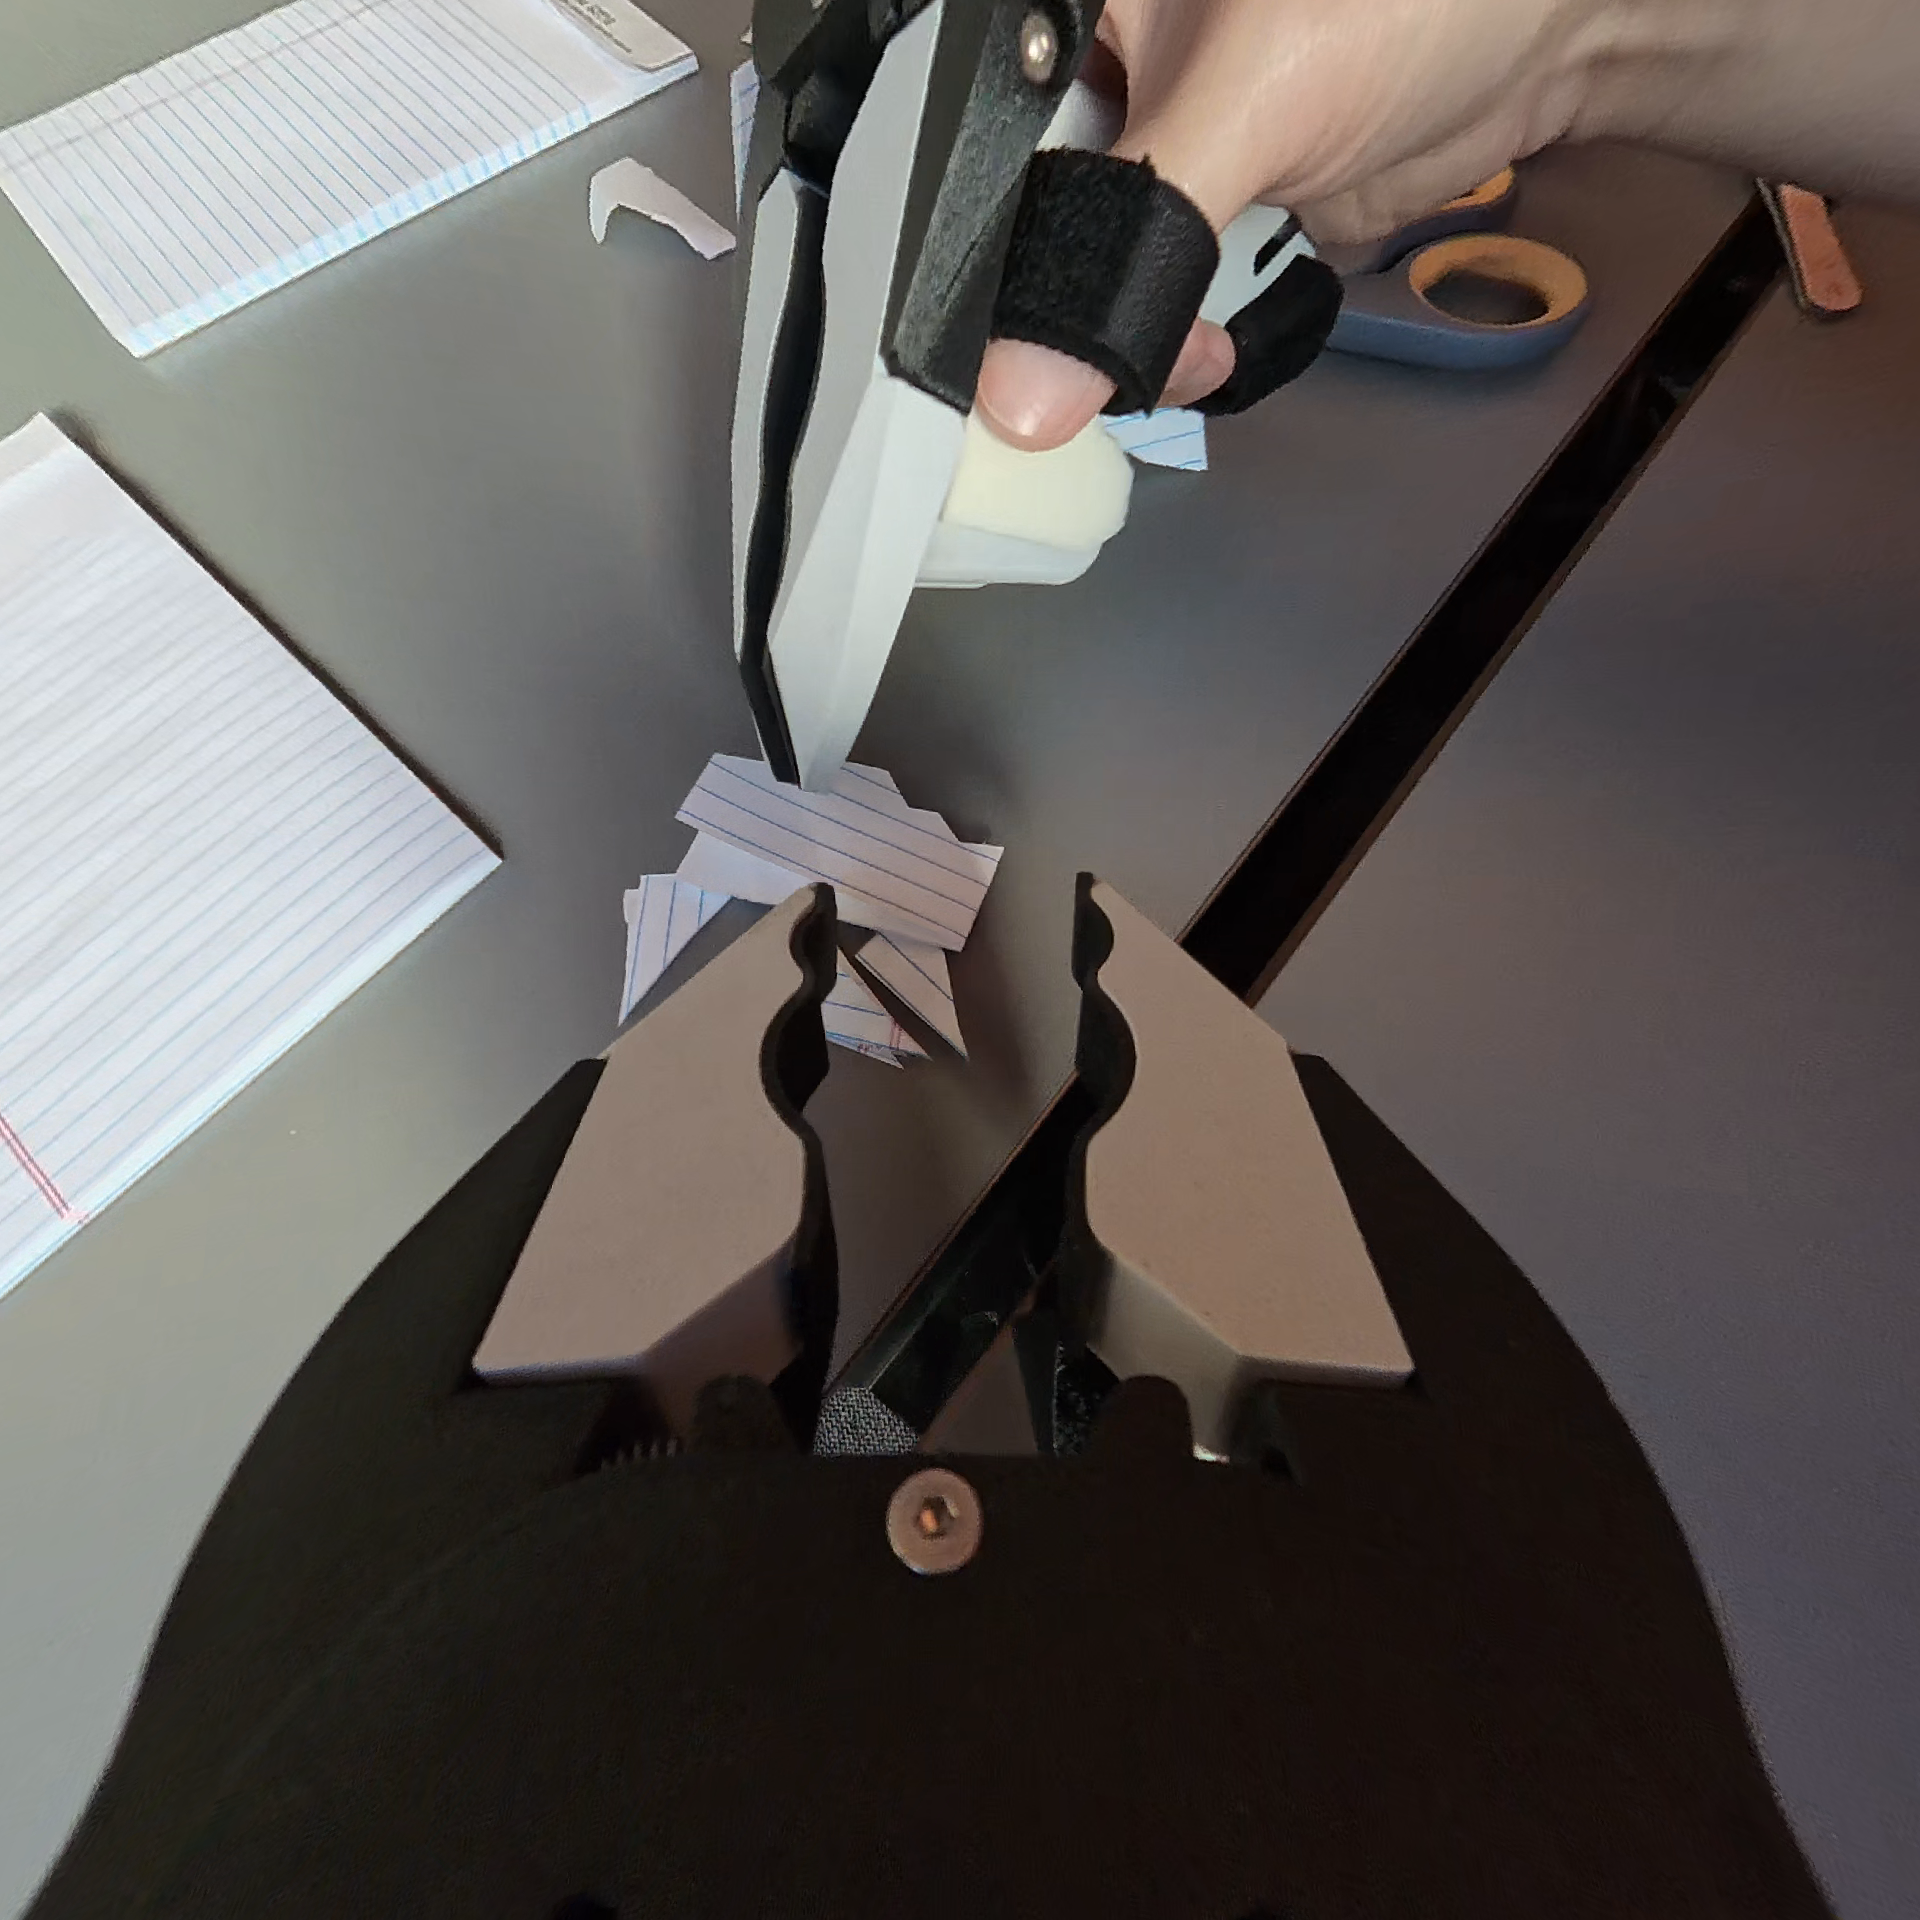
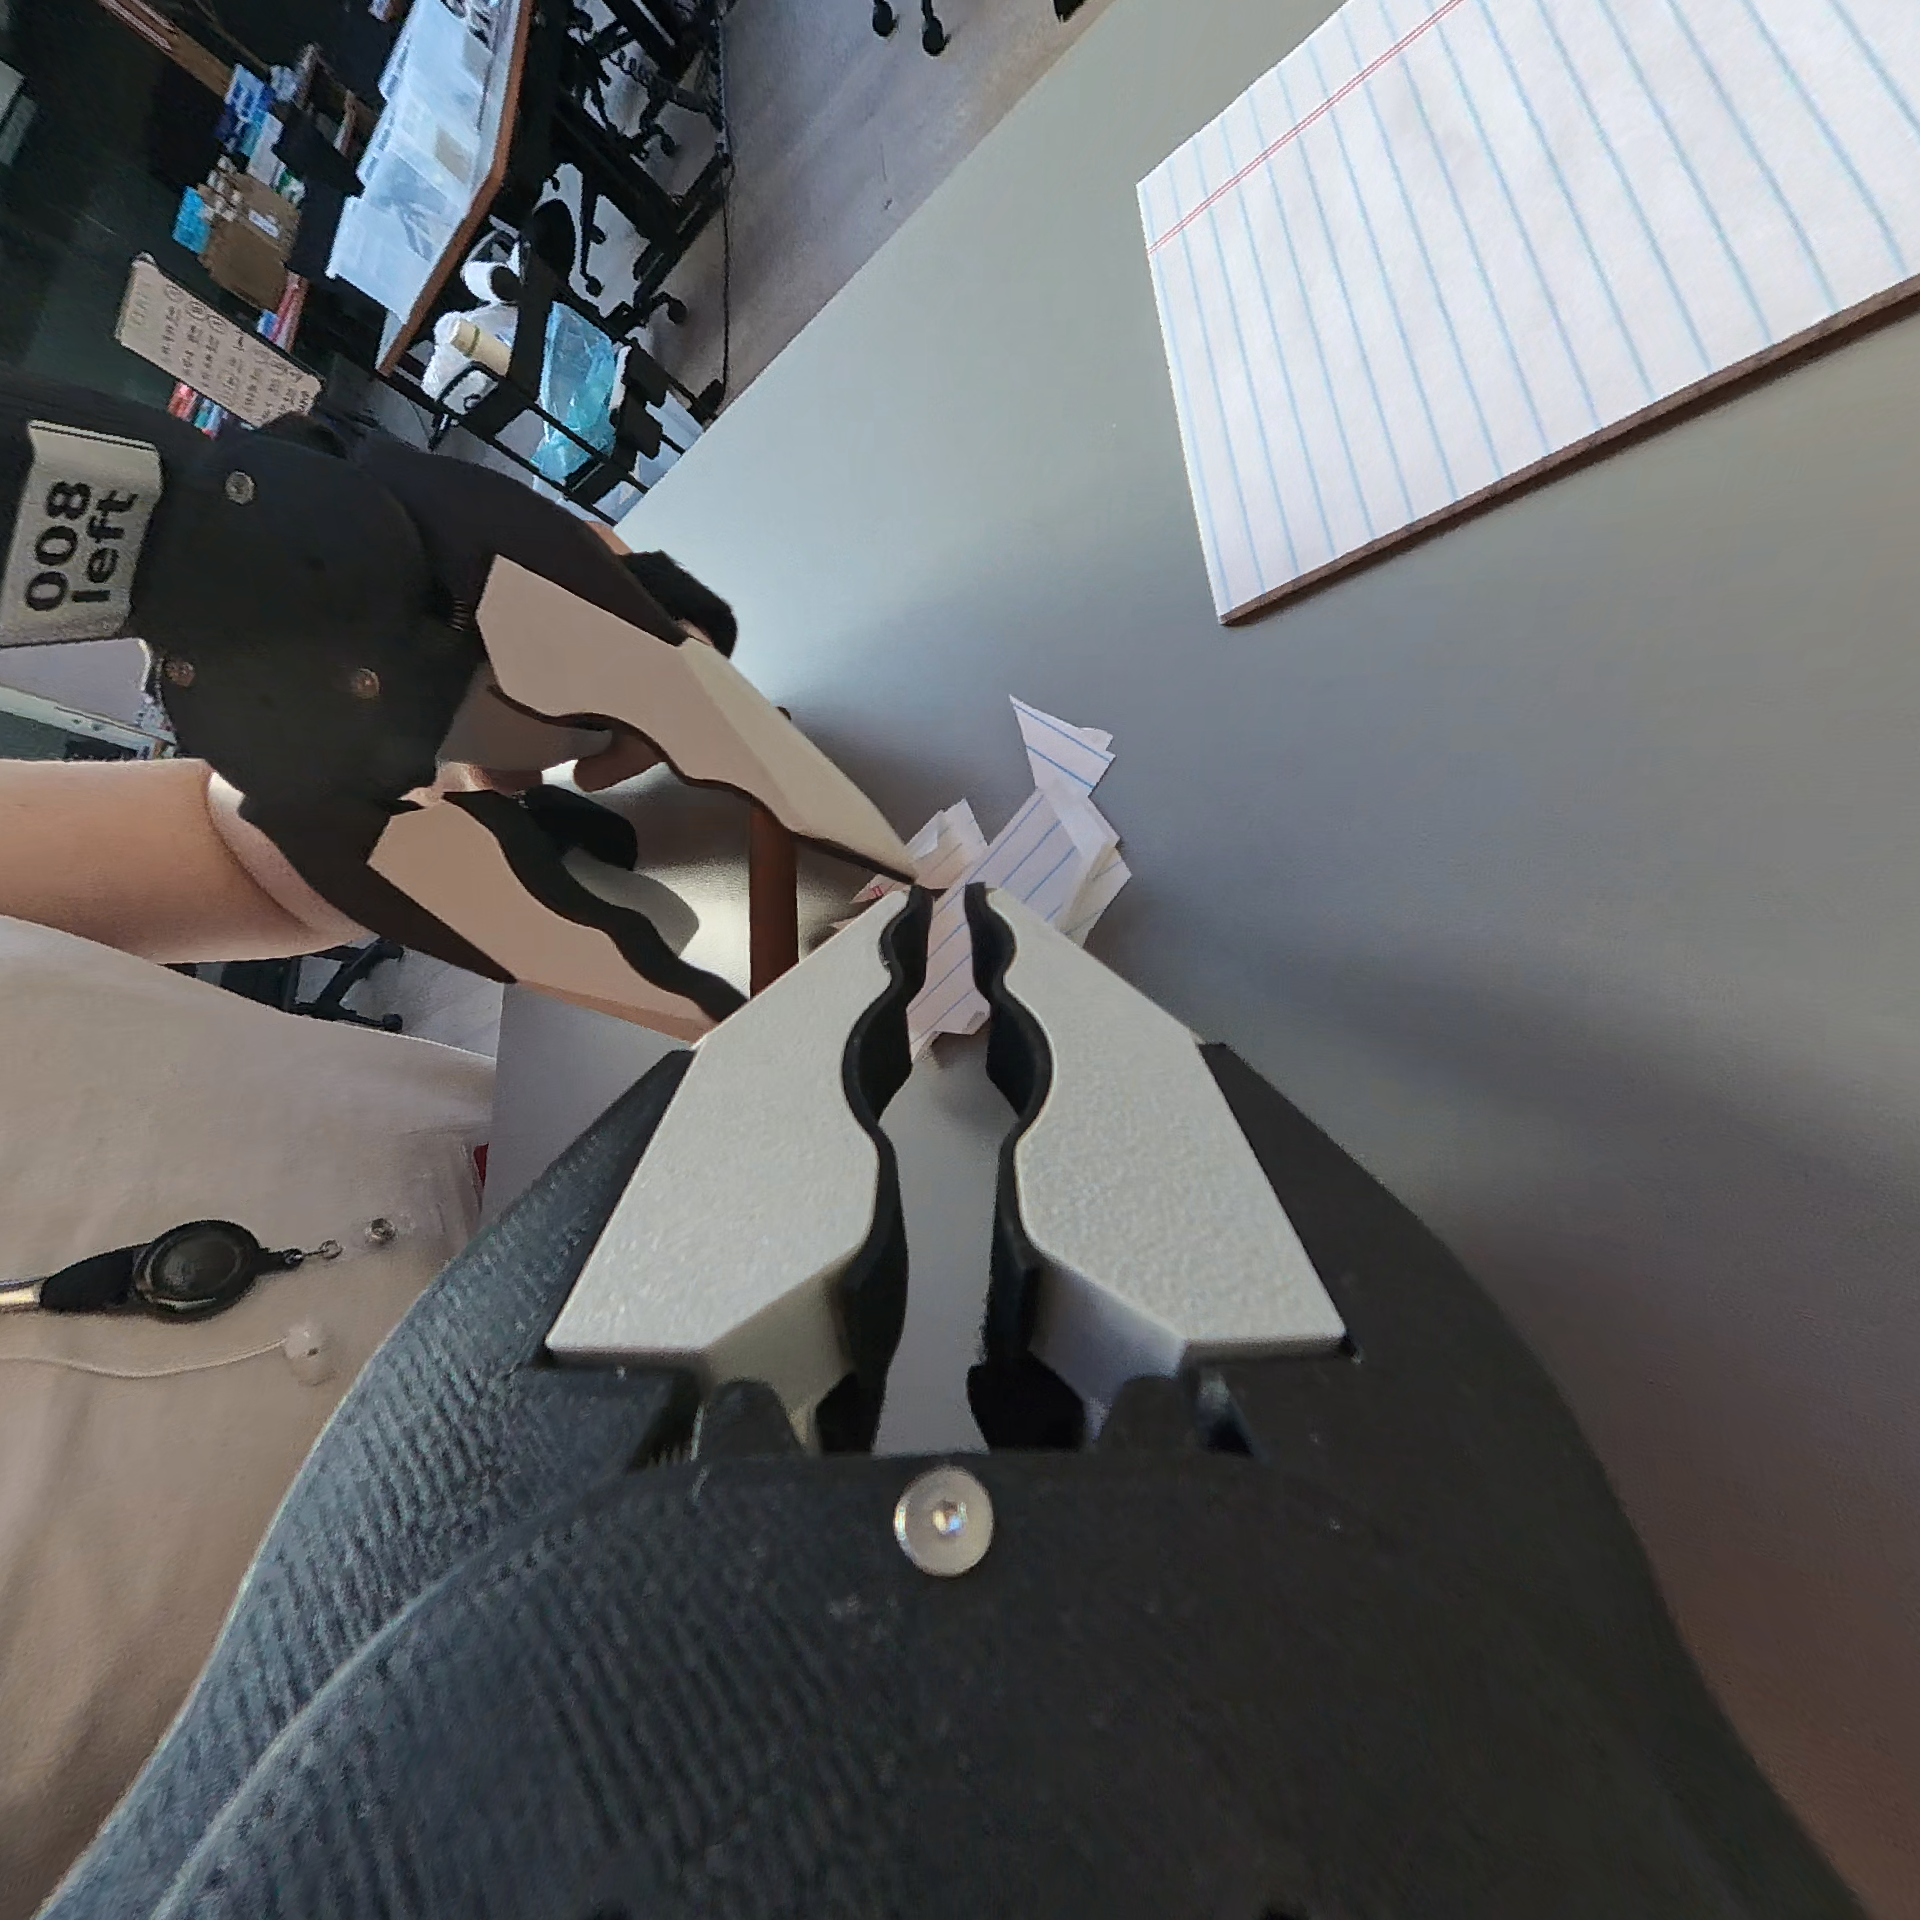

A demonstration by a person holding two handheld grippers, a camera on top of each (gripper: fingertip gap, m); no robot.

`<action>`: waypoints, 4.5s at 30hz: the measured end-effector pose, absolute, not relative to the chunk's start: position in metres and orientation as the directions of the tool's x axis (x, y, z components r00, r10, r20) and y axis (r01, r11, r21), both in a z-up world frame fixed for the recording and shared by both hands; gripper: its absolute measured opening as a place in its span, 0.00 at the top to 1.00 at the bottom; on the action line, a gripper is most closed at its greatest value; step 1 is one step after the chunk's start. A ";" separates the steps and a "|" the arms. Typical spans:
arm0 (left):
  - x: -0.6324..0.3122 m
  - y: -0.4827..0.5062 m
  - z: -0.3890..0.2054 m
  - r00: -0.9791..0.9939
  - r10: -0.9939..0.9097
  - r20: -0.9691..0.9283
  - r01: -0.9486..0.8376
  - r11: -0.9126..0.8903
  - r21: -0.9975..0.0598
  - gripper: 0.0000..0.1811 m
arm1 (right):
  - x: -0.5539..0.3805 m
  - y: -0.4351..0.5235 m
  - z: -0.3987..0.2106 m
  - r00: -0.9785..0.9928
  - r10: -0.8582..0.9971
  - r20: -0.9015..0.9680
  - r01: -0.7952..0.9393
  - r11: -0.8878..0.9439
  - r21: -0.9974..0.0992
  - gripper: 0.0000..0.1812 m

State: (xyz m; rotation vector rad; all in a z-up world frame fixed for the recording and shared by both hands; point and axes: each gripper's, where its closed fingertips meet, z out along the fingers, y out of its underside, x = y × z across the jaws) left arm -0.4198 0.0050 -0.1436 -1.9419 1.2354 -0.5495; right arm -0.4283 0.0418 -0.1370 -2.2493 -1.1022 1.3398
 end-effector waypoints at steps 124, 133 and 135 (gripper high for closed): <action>-0.407 0.044 -0.097 0.479 -0.659 0.580 -0.207 -0.726 -0.655 0.96 | -0.355 0.023 -0.162 0.362 0.932 -0.023 0.717 -0.294 -0.632 0.90; -0.401 0.019 -0.081 0.268 -0.637 0.723 -0.103 -0.765 -0.636 0.85 | -0.350 0.000 -0.121 0.376 0.926 0.016 0.574 -0.219 -0.789 0.93; -0.393 0.009 -0.064 0.156 -0.656 0.739 -0.060 -0.753 -0.655 0.83 | -0.351 -0.006 -0.106 0.383 0.924 0.006 0.521 -0.211 -0.827 0.93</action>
